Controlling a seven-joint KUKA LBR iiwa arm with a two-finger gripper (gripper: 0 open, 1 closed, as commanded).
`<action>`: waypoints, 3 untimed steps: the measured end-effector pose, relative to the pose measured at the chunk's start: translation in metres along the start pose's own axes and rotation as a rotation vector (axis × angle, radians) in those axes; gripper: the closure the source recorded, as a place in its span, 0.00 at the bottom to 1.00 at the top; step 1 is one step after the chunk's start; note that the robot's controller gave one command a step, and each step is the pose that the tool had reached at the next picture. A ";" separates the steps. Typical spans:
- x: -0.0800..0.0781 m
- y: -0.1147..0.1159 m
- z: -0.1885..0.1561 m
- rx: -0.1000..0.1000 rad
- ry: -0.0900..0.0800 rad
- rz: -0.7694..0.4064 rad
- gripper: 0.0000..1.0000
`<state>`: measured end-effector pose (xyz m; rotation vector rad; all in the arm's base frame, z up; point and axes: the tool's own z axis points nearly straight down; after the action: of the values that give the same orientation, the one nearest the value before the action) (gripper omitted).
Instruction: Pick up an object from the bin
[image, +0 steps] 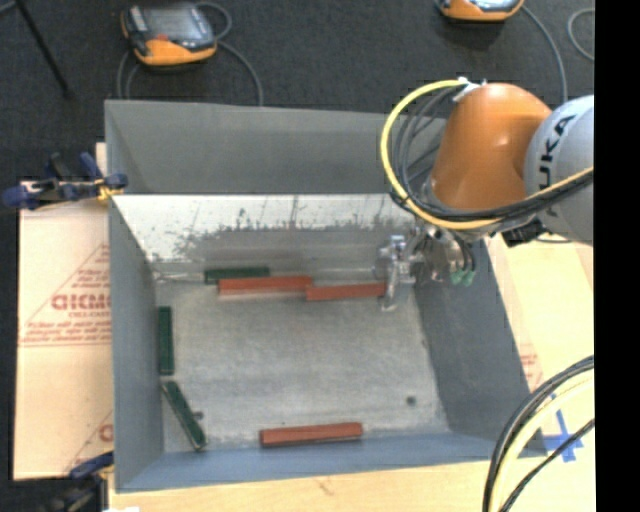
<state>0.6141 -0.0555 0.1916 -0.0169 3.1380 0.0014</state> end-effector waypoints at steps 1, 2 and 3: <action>0.000 0.000 0.000 0.000 0.000 0.001 1.00; 0.000 0.000 0.000 0.000 0.000 0.001 1.00; 0.000 0.000 0.000 0.000 0.000 0.002 1.00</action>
Offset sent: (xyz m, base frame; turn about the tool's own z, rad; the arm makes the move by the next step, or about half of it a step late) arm 0.0000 0.0000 0.0000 0.0000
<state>0.6141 -0.0555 0.1916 -0.0135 3.1381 0.0012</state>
